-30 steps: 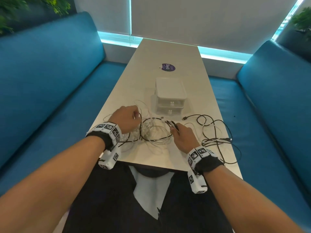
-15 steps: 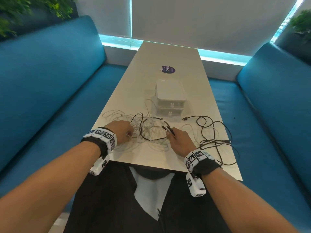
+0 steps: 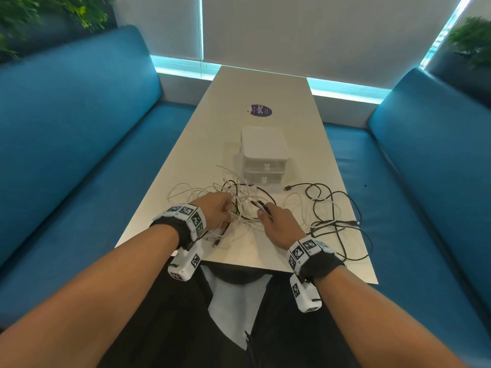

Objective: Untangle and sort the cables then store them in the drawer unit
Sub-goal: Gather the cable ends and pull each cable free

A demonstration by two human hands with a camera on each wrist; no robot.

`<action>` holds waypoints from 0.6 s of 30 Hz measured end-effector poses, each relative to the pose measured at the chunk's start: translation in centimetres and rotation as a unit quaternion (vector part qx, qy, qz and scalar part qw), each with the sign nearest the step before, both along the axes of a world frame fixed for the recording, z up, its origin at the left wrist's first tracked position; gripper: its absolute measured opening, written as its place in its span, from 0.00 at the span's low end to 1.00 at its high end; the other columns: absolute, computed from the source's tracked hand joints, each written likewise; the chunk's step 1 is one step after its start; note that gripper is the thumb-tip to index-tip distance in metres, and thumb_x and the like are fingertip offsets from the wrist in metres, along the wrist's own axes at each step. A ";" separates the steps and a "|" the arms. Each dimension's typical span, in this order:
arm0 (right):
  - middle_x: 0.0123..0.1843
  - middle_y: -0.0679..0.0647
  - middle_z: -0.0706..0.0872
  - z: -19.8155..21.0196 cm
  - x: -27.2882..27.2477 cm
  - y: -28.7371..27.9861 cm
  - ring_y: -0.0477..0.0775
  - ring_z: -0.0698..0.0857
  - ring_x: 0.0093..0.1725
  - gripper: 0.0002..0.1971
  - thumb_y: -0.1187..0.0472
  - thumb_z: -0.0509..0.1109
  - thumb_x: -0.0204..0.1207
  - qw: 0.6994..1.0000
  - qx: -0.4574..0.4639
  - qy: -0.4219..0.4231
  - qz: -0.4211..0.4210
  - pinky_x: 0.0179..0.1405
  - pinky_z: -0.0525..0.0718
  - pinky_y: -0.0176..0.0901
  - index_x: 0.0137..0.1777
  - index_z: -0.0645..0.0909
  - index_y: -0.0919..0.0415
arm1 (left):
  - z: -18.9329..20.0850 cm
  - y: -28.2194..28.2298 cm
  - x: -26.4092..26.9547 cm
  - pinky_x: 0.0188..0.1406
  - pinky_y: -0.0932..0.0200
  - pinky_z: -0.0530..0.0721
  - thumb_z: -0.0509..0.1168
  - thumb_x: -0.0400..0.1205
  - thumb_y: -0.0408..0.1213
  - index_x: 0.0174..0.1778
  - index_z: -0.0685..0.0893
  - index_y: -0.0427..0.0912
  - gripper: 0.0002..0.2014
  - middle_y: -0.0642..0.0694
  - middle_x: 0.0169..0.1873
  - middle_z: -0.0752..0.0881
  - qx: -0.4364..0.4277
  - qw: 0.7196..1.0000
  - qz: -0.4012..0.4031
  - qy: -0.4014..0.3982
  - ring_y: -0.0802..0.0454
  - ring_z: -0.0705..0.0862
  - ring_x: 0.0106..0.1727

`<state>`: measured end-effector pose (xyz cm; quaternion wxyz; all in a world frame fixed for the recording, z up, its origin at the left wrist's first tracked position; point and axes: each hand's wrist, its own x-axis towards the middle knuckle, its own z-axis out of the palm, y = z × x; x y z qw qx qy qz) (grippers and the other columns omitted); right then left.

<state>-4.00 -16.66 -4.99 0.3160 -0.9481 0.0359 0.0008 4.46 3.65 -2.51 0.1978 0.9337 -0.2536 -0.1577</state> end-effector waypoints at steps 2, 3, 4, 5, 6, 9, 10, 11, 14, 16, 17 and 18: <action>0.40 0.59 0.85 0.0 0.0 0.1 0.60 0.83 0.40 0.15 0.51 0.59 0.88 1.000 -0.003 0.000 0.001 0.35 0.72 0.46 0.51 0.78 0.63 | -0.2 -0.4 -0.3 0.31 0.59 0.71 0.69 0.80 0.37 0.43 0.74 0.47 0.08 0.50 0.36 0.80 0.002 1.000 0.003 0.004 0.46 0.80 0.39; 0.40 0.58 0.85 0.0 0.0 0.2 0.59 0.82 0.40 0.15 0.51 0.59 0.88 1.000 -0.008 0.002 0.005 0.36 0.71 0.46 0.51 0.78 0.63 | -0.2 -0.6 -0.5 0.30 0.59 0.70 0.67 0.80 0.36 0.45 0.74 0.47 0.07 0.50 0.36 0.81 0.004 1.000 0.009 0.008 0.46 0.80 0.40; 0.40 0.58 0.84 0.0 0.0 0.2 0.58 0.82 0.40 0.15 0.51 0.59 0.88 1.000 -0.013 0.005 0.009 0.36 0.70 0.46 0.50 0.78 0.63 | -0.2 -0.8 -0.6 0.29 0.58 0.70 0.66 0.80 0.36 0.47 0.74 0.47 0.06 0.49 0.36 0.82 0.006 1.000 0.016 0.010 0.46 0.81 0.40; 0.40 0.57 0.84 0.1 0.0 0.4 0.58 0.81 0.40 0.15 0.51 0.59 0.88 1.000 -0.018 0.009 0.015 0.36 0.70 0.45 0.49 0.78 0.63 | -0.2 -1.0 -0.7 0.29 0.58 0.71 0.66 0.80 0.35 0.48 0.74 0.47 0.07 0.48 0.37 0.84 0.001 1.000 0.025 0.012 0.45 0.81 0.39; 0.40 0.58 0.84 0.2 0.0 0.5 0.58 0.81 0.41 0.16 0.51 0.59 0.88 1.000 -0.020 0.013 0.020 0.37 0.70 0.46 0.49 0.79 0.63 | -0.2 -1.1 -0.8 0.29 0.58 0.72 0.65 0.80 0.35 0.48 0.73 0.47 0.07 0.46 0.37 0.85 -0.009 0.999 0.037 0.016 0.45 0.82 0.38; 0.41 0.60 0.86 0.4 -0.2 0.8 0.60 0.83 0.42 0.17 0.51 0.61 0.87 0.999 -0.021 0.023 0.028 0.37 0.74 0.47 0.49 0.80 0.65 | -0.2 -1.8 -0.8 0.28 0.57 0.75 0.68 0.75 0.34 0.45 0.71 0.48 0.11 0.44 0.37 0.86 -0.030 0.997 0.072 0.023 0.43 0.84 0.37; 0.42 0.61 0.87 0.5 -0.2 0.9 0.60 0.84 0.43 0.17 0.51 0.61 0.86 0.999 -0.023 0.028 0.029 0.39 0.76 0.48 0.49 0.81 0.65 | -0.1 -1.9 -0.9 0.28 0.57 0.75 0.70 0.73 0.34 0.45 0.71 0.47 0.13 0.45 0.37 0.84 -0.027 0.996 0.081 0.024 0.44 0.83 0.37; 0.43 0.61 0.87 0.5 -0.2 0.9 0.60 0.84 0.44 0.17 0.50 0.62 0.86 0.999 -0.025 0.035 0.029 0.40 0.77 0.49 0.50 0.82 0.65 | -0.2 -2.1 -0.9 0.27 0.57 0.73 0.73 0.70 0.35 0.45 0.71 0.47 0.16 0.46 0.38 0.83 -0.025 0.996 0.086 0.027 0.46 0.81 0.37; 0.43 0.59 0.87 0.3 -0.2 1.1 0.59 0.84 0.43 0.20 0.43 0.64 0.83 0.997 -0.022 0.068 0.023 0.40 0.79 0.48 0.47 0.83 0.61 | -0.3 -2.6 -1.0 0.26 0.59 0.71 0.79 0.68 0.39 0.44 0.71 0.46 0.21 0.47 0.39 0.83 -0.037 0.995 0.091 0.035 0.51 0.82 0.35; 0.41 0.57 0.87 0.1 -0.3 1.2 0.56 0.84 0.40 0.24 0.37 0.64 0.81 0.996 -0.018 0.084 0.018 0.35 0.76 0.46 0.43 0.82 0.60 | -0.4 -3.0 -1.2 0.27 0.59 0.75 0.80 0.67 0.42 0.41 0.72 0.45 0.21 0.44 0.39 0.87 -0.056 0.992 0.102 0.038 0.50 0.83 0.34; 0.41 0.57 0.87 0.1 -0.3 1.2 0.56 0.84 0.40 0.24 0.36 0.64 0.80 0.996 -0.012 0.088 0.014 0.34 0.74 0.45 0.42 0.82 0.59 | -0.4 -3.3 -1.3 0.28 0.59 0.74 0.79 0.68 0.42 0.39 0.73 0.45 0.19 0.43 0.38 0.87 -0.061 0.992 0.106 0.037 0.50 0.82 0.33; 0.41 0.57 0.87 0.1 -0.2 1.2 0.57 0.84 0.41 0.22 0.37 0.65 0.80 0.996 -0.005 0.089 0.009 0.33 0.73 0.45 0.43 0.82 0.57 | -0.4 -3.5 -1.5 0.28 0.59 0.73 0.78 0.70 0.41 0.38 0.73 0.45 0.17 0.42 0.36 0.86 -0.068 0.991 0.110 0.039 0.50 0.79 0.32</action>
